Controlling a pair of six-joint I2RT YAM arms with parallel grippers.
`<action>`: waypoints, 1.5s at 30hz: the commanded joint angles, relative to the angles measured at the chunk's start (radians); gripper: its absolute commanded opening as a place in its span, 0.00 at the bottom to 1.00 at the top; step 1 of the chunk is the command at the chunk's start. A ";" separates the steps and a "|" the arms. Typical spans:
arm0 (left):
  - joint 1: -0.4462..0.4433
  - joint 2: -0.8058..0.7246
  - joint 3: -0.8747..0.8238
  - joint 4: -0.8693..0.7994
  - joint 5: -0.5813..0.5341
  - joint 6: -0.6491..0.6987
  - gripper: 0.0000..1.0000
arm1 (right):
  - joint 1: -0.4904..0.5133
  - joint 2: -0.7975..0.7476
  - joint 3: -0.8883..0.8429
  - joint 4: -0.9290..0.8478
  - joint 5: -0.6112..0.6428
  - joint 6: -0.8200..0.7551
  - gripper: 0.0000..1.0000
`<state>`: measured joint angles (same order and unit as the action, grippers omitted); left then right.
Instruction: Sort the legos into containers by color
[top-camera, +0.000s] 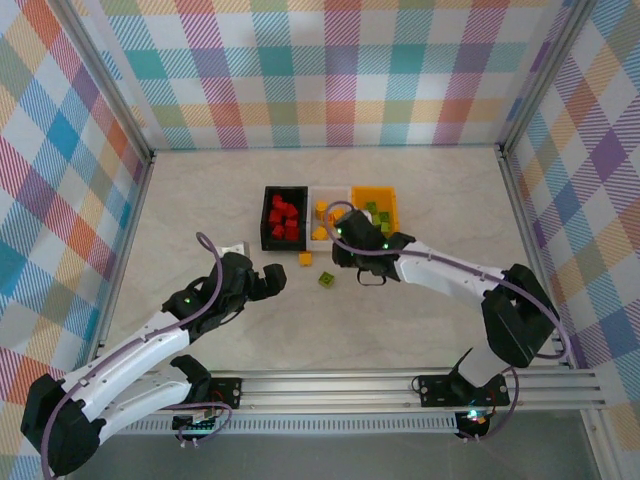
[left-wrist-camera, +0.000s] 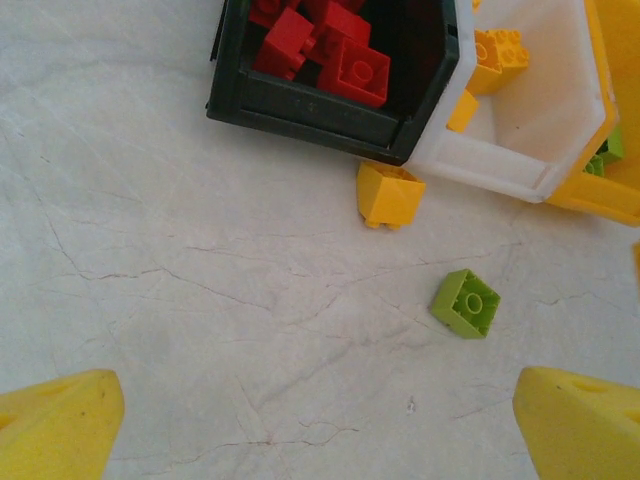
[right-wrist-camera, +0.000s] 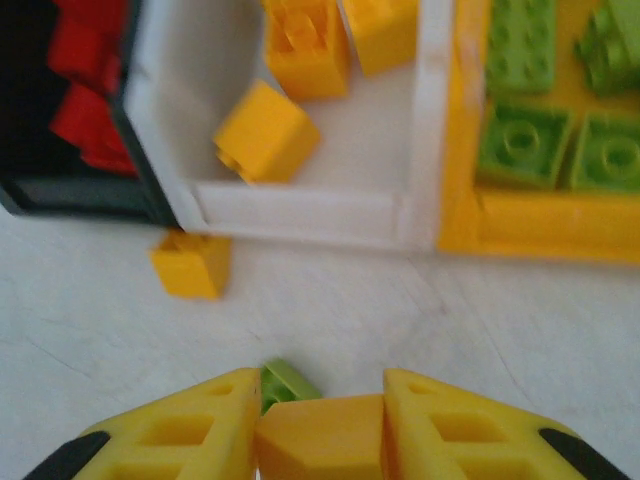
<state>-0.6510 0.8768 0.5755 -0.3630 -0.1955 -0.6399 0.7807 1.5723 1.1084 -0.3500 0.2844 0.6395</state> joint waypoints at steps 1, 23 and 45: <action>0.011 0.004 -0.014 0.001 -0.001 -0.017 1.00 | -0.059 0.074 0.119 -0.011 -0.036 -0.090 0.36; 0.016 -0.036 0.013 -0.080 -0.008 -0.026 1.00 | -0.138 0.264 0.397 -0.005 -0.196 -0.234 0.70; 0.035 -0.035 0.024 -0.099 -0.021 -0.008 1.00 | 0.060 0.267 0.016 0.093 -0.152 -0.291 0.70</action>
<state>-0.6292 0.8425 0.5858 -0.4503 -0.2111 -0.6582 0.8368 1.8053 1.0752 -0.2550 0.0765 0.3820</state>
